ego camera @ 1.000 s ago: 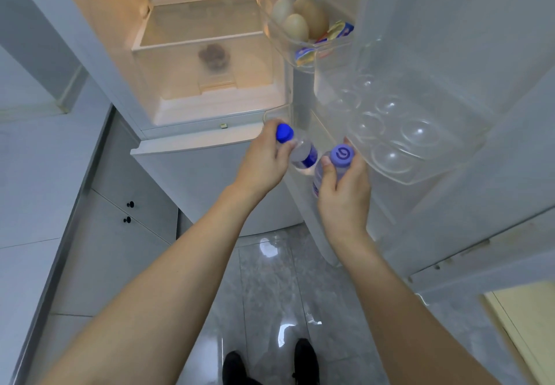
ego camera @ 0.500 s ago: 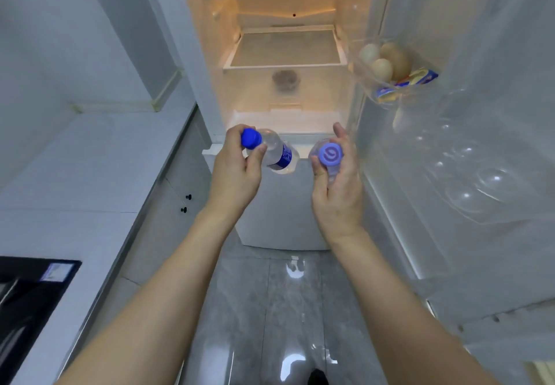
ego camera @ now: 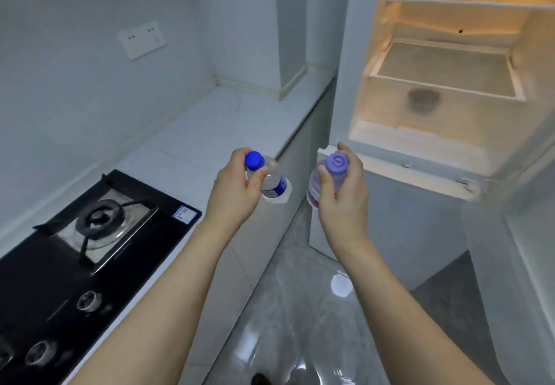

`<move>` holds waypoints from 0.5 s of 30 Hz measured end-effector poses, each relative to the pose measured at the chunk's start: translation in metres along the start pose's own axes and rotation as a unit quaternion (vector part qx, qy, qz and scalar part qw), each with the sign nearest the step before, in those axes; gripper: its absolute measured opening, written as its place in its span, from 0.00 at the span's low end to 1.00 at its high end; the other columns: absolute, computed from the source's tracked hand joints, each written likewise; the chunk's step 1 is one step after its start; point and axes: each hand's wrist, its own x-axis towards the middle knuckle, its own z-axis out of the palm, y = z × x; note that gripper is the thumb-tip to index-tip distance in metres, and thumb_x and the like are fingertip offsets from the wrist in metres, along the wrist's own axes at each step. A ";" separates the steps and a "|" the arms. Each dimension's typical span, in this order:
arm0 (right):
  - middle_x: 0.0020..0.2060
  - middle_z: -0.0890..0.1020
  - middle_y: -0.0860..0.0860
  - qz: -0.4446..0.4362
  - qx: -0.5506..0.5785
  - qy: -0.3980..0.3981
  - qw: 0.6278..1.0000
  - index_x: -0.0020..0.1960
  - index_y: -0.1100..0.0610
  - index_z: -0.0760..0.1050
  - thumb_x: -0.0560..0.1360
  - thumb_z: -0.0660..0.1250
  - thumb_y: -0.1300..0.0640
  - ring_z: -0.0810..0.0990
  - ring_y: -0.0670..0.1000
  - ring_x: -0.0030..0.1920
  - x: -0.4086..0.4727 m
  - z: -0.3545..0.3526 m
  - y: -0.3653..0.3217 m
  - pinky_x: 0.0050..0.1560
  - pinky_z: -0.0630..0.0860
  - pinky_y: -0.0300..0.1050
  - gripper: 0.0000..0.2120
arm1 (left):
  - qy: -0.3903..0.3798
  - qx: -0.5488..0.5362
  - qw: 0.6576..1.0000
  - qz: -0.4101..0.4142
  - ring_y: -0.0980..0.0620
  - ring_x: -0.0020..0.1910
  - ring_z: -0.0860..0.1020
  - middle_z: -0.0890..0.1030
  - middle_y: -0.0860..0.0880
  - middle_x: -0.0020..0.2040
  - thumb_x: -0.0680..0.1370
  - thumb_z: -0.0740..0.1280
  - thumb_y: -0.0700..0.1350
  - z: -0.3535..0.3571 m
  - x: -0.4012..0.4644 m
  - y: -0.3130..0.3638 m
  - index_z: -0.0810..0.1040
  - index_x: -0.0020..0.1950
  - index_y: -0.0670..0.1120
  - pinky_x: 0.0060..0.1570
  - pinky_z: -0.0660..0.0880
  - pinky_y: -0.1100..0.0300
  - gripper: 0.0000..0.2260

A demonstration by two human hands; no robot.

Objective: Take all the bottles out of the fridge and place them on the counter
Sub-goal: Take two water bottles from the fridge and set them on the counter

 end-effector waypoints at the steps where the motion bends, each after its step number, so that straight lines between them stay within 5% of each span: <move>1: 0.68 0.72 0.49 -0.001 0.001 -0.015 1.000 0.72 0.57 0.65 0.80 0.63 0.57 0.71 0.48 0.67 0.000 0.015 -0.004 0.68 0.66 0.39 0.21 | 0.003 0.006 1.000 -0.012 0.52 0.39 0.74 0.78 0.52 0.48 0.79 0.65 0.48 -0.013 0.001 -0.010 0.70 0.60 0.50 0.39 0.71 0.57 0.10; 4: 0.64 0.74 0.48 -0.007 0.006 -0.054 0.998 0.69 0.56 0.67 0.80 0.63 0.58 0.73 0.47 0.63 -0.001 0.060 -0.017 0.60 0.64 0.28 0.18 | 0.017 0.029 0.999 -0.043 0.50 0.41 0.75 0.78 0.52 0.51 0.80 0.64 0.49 -0.049 0.002 -0.042 0.70 0.61 0.49 0.40 0.71 0.56 0.11; 7: 0.58 0.76 0.42 0.016 0.029 -0.100 0.994 0.69 0.55 0.68 0.79 0.63 0.56 0.74 0.33 0.53 -0.005 0.097 -0.030 0.52 0.65 0.20 0.19 | 0.034 0.056 0.995 -0.073 0.50 0.41 0.76 0.78 0.51 0.51 0.79 0.65 0.50 -0.079 0.001 -0.072 0.70 0.62 0.49 0.39 0.70 0.58 0.13; 10: 0.51 0.74 0.36 0.025 0.040 -0.136 0.990 0.69 0.52 0.68 0.79 0.64 0.55 0.71 0.25 0.49 -0.008 0.141 -0.043 0.49 0.66 0.22 0.19 | 0.058 0.075 0.990 -0.100 0.48 0.44 0.77 0.78 0.50 0.49 0.79 0.65 0.51 -0.111 0.001 -0.100 0.70 0.62 0.49 0.41 0.70 0.55 0.14; 15: 0.46 0.73 0.32 0.025 0.048 -0.207 0.977 0.68 0.49 0.68 0.79 0.64 0.54 0.73 0.27 0.48 -0.014 0.197 -0.057 0.50 0.69 0.31 0.18 | 0.084 0.095 0.982 -0.141 0.47 0.47 0.77 0.78 0.50 0.51 0.79 0.65 0.51 -0.148 -0.003 -0.131 0.69 0.64 0.48 0.44 0.70 0.56 0.15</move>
